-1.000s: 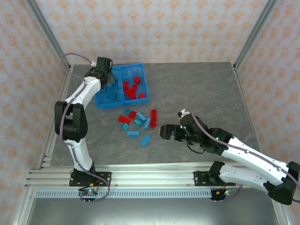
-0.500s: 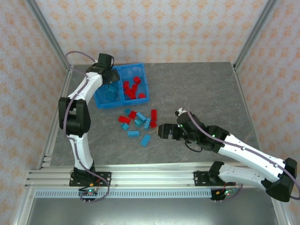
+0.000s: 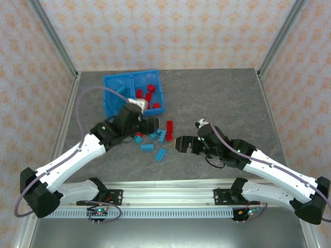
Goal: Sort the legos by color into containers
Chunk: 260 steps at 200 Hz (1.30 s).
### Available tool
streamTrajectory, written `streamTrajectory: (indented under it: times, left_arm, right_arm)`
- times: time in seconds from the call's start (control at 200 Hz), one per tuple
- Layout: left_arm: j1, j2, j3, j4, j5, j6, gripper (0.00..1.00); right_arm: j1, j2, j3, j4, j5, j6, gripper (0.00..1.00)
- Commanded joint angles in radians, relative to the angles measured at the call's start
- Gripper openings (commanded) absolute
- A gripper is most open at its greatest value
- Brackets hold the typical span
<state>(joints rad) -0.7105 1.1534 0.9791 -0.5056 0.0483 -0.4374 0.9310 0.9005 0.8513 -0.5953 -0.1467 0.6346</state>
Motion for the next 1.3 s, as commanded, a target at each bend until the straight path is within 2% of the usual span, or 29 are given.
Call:
streamTrajectory:
  times: [0.0,0.1,0.2,0.551,0.651,0.771,0.926,1.081,1.196,1.296]
  left_arm:
    - [-0.123,0.021,-0.088,-0.030,-0.045,-0.015,0.74]
    - [-0.230,0.104,-0.115,-0.020,-0.046,-0.036,0.74]
    - [-0.280,0.208,-0.117,0.002,-0.069,-0.053,0.73]
    - [-0.287,0.451,-0.063,0.044,-0.180,-0.026,0.60]
    - [-0.285,0.495,-0.063,0.050,-0.191,-0.025,0.54]
    - [-0.286,0.526,-0.080,0.081,-0.169,-0.036,0.40]
    - [-0.285,0.506,-0.108,0.113,-0.148,-0.055,0.26]
    - [-0.266,0.339,-0.092,0.090,-0.151,-0.054,0.26]
    - [-0.179,0.207,-0.012,-0.006,-0.212,-0.001,0.26]
    - [-0.047,0.139,0.077,-0.074,-0.272,0.059,0.26]
  right_arm:
    - [0.006,-0.043,0.023,-0.061,0.045,0.021,0.99]
    - [0.006,-0.080,0.002,-0.080,0.066,0.040,0.99]
    - [0.005,-0.109,-0.023,-0.083,0.070,0.063,0.99]
    - [0.006,-0.191,-0.062,-0.145,0.068,0.084,0.99]
    - [0.006,-0.206,-0.068,-0.151,0.065,0.089,0.99]
    - [0.006,-0.215,-0.077,-0.147,0.056,0.095,0.99]
    - [0.006,-0.210,-0.080,-0.133,0.045,0.091,1.00]
    - [0.006,-0.206,-0.080,-0.099,0.010,0.082,1.00]
    - [0.006,-0.206,-0.079,-0.058,-0.010,0.082,1.00]
    - [0.006,-0.202,-0.078,-0.037,-0.001,0.086,1.00]
